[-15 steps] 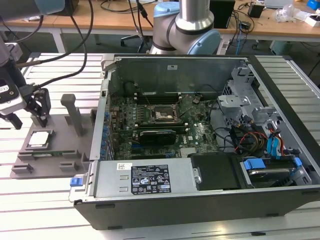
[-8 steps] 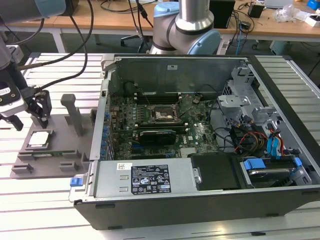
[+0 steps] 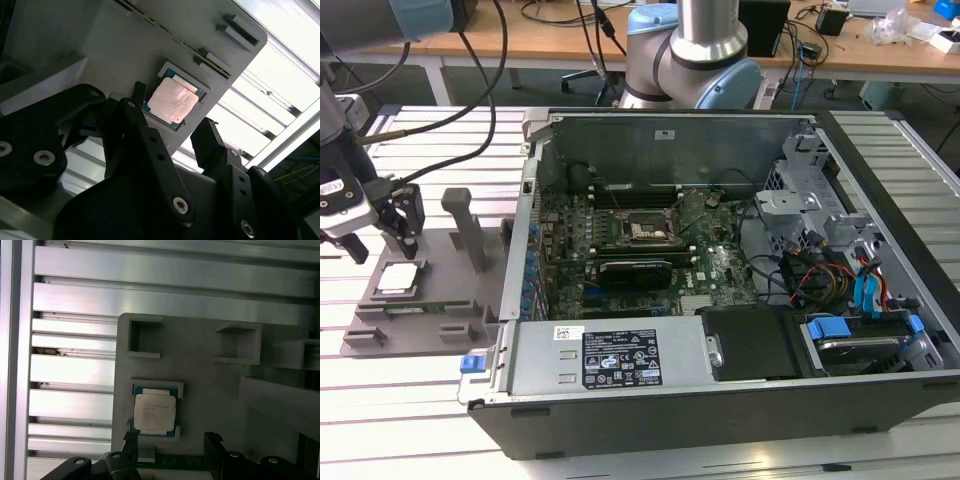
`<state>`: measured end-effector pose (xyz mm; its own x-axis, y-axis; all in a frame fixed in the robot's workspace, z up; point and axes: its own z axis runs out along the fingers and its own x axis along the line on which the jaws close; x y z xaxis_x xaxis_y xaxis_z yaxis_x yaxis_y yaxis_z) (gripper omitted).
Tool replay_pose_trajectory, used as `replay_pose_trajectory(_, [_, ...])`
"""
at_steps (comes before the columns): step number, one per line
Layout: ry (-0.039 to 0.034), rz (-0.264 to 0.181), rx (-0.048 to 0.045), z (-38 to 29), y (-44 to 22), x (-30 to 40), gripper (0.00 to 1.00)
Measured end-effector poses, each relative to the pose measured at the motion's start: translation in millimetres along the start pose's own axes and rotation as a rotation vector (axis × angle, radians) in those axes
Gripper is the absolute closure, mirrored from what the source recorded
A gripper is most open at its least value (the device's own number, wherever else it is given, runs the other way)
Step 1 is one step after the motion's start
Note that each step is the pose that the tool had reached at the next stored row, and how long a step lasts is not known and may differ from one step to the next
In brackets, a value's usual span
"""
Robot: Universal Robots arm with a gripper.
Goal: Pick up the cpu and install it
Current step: 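Pick up the cpu and move it towards the insertion slot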
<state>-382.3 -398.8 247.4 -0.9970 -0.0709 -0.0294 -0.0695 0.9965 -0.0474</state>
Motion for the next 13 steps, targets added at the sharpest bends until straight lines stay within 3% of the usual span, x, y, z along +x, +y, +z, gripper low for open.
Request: replay_pose_trajectory(13, [0.0, 0.0, 0.0, 7.8, 0.4, 0.2, 0.36])
